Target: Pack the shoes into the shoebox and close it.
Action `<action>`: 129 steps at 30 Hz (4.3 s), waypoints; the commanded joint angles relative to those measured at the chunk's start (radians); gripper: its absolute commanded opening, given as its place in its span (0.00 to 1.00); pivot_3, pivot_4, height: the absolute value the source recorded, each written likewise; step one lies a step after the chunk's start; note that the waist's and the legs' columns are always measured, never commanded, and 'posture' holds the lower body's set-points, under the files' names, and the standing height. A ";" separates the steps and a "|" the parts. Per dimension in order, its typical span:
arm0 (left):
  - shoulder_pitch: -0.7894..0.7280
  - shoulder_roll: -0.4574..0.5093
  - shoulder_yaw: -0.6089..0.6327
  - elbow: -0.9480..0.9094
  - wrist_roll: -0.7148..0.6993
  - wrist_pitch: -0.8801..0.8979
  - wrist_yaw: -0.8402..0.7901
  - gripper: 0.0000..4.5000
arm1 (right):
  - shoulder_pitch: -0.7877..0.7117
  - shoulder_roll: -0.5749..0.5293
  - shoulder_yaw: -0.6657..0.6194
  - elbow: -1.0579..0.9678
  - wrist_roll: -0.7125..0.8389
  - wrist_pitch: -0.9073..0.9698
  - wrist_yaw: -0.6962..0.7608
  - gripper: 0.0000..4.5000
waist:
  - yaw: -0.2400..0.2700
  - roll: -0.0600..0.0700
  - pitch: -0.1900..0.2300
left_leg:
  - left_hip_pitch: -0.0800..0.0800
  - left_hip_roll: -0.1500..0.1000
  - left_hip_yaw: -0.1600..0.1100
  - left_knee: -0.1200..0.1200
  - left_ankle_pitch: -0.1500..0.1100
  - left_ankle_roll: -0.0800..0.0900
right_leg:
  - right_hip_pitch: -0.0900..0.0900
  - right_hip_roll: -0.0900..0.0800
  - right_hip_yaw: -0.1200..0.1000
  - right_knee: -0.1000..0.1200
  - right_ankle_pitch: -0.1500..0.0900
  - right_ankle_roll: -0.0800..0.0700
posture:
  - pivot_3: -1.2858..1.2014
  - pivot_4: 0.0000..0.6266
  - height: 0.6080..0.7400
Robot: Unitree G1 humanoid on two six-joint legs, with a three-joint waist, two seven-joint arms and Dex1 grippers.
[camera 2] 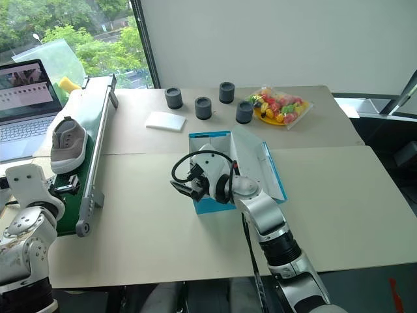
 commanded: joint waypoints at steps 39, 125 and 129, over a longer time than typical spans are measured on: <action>-0.017 -0.009 0.058 -0.034 -0.050 0.107 -0.002 0.06 | -0.114 0.010 -0.132 -0.063 0.102 0.093 -0.038 1.00 | 0.001 0.000 0.000 | 0.001 0.000 0.000 0.000 0.000 0.000 | 0.001 0.000 0.000 0.001 0.000 0.000 | 0.52 0.24 1.00; 0.036 0.006 -0.398 -0.398 -0.307 -0.037 -0.259 0.52 | -0.545 0.055 -0.738 0.473 0.870 0.545 -0.610 0.11 | 0.003 0.001 0.001 | -0.006 0.000 0.004 0.000 0.000 0.001 | -0.002 0.001 -0.001 -0.004 0.000 0.001 | 0.52 0.24 1.00; 0.060 0.019 -0.401 -0.380 -0.295 -0.049 -0.278 0.52 | -0.672 -0.072 -0.669 0.616 0.811 0.640 -0.521 0.11 | -0.002 0.001 0.001 | -0.006 0.000 0.004 0.000 0.000 0.001 | -0.001 0.001 -0.001 -0.005 0.000 0.001 | 0.52 0.24 1.00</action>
